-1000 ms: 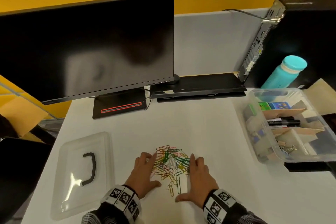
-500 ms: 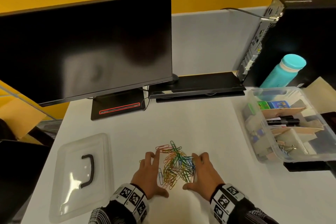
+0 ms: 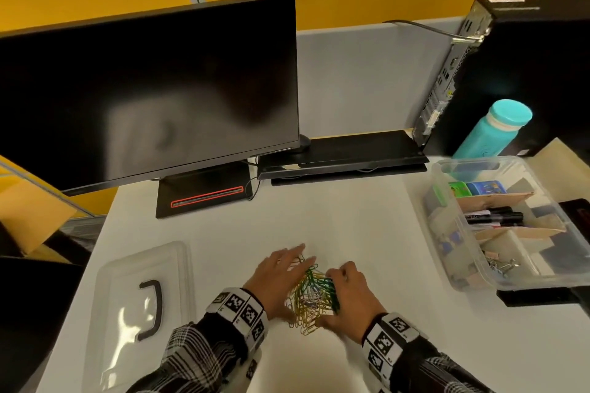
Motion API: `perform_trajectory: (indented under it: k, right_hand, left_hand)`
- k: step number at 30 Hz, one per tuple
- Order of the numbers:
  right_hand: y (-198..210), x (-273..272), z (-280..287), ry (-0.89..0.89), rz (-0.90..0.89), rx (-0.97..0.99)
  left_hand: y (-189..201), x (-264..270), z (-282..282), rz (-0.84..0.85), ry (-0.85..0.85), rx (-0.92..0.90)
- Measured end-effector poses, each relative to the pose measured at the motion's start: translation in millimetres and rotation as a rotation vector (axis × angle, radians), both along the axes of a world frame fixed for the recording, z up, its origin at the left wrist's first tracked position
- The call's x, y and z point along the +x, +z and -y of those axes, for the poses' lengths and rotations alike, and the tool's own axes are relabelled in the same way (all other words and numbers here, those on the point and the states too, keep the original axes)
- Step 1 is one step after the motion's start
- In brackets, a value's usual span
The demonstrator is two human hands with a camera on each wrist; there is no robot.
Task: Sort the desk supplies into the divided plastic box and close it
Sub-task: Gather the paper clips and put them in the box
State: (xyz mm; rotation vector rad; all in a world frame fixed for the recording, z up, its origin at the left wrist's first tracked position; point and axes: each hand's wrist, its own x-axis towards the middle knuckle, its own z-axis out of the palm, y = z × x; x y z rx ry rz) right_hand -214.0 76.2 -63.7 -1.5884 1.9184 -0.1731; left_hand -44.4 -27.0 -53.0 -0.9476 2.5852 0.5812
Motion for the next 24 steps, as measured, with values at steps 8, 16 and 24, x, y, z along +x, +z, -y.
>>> perform_trajectory:
  k: [8, 16, 24]
  right_hand:
    - [-4, 9, 9, 0.015, -0.052, -0.069]
    - [-10, -6, 4, 0.062, -0.126, -0.106]
    - [4, -33, -3, -0.166, 0.175, -0.157]
  left_hand:
    - [-5, -5, -4, -0.157, 0.027, -0.118]
    - [-16, 3, -10, -0.06, -0.053, -0.213]
    - [-5, 8, -13, -0.299, 0.152, -0.063]
